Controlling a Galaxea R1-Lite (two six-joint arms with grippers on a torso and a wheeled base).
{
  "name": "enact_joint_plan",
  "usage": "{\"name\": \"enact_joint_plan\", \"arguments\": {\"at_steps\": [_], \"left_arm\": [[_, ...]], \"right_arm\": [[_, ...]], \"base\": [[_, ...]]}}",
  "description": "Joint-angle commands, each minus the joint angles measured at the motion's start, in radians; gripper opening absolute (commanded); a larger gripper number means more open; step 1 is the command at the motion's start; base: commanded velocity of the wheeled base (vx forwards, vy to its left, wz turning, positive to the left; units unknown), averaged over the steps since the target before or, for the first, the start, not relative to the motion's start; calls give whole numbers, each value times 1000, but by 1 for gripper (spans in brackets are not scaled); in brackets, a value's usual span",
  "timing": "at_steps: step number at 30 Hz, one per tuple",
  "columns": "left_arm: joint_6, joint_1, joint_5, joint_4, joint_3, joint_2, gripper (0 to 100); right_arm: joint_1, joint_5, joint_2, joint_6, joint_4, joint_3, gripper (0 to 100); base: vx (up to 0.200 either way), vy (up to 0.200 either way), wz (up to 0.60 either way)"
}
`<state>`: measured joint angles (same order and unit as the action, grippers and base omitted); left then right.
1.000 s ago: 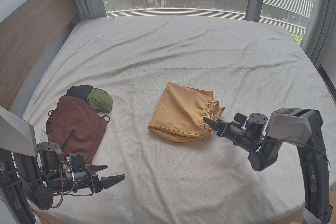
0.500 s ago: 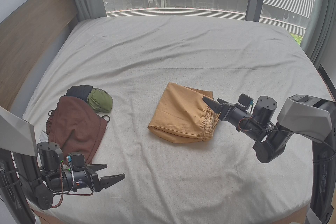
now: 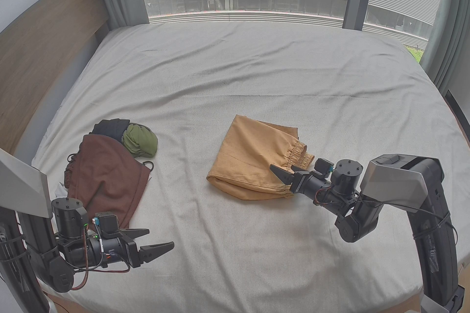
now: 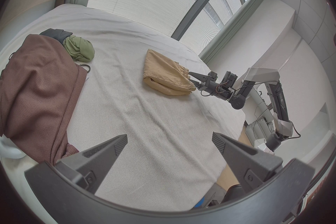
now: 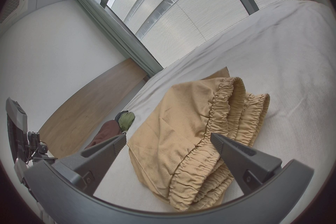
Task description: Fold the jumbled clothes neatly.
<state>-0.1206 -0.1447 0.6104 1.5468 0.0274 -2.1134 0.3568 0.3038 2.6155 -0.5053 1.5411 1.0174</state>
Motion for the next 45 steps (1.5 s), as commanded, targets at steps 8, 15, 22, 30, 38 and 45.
{"name": "enact_joint_plan", "arguments": {"at_steps": [8,15,22,30,38,45], "left_arm": [[-4,-1,0,1,3,62,100],[-63,-32,2,-1,-18,405,100],[-211,-78,37,-51,-27,833,100],[-238,-111,52,-439,-27,1257,100],[-240,-111,89,-958,12,1678,100],[-240,-105,88,-1183,69,1825,100]], "right_arm": [[-6,-38,-132,-4,4,-82,100],[-47,-43,-615,13,-4,-364,100],[-245,-5,-1069,136,-1,-826,100],[-480,143,-1542,126,-108,-1017,100],[-472,215,-2112,125,-736,-974,100],[-371,248,-2438,120,-1150,-944,100]], "base": [[0,0,0],[0,0,0],[0,0,0],[0,0,0],[0,0,0],[0,0,0]]}}
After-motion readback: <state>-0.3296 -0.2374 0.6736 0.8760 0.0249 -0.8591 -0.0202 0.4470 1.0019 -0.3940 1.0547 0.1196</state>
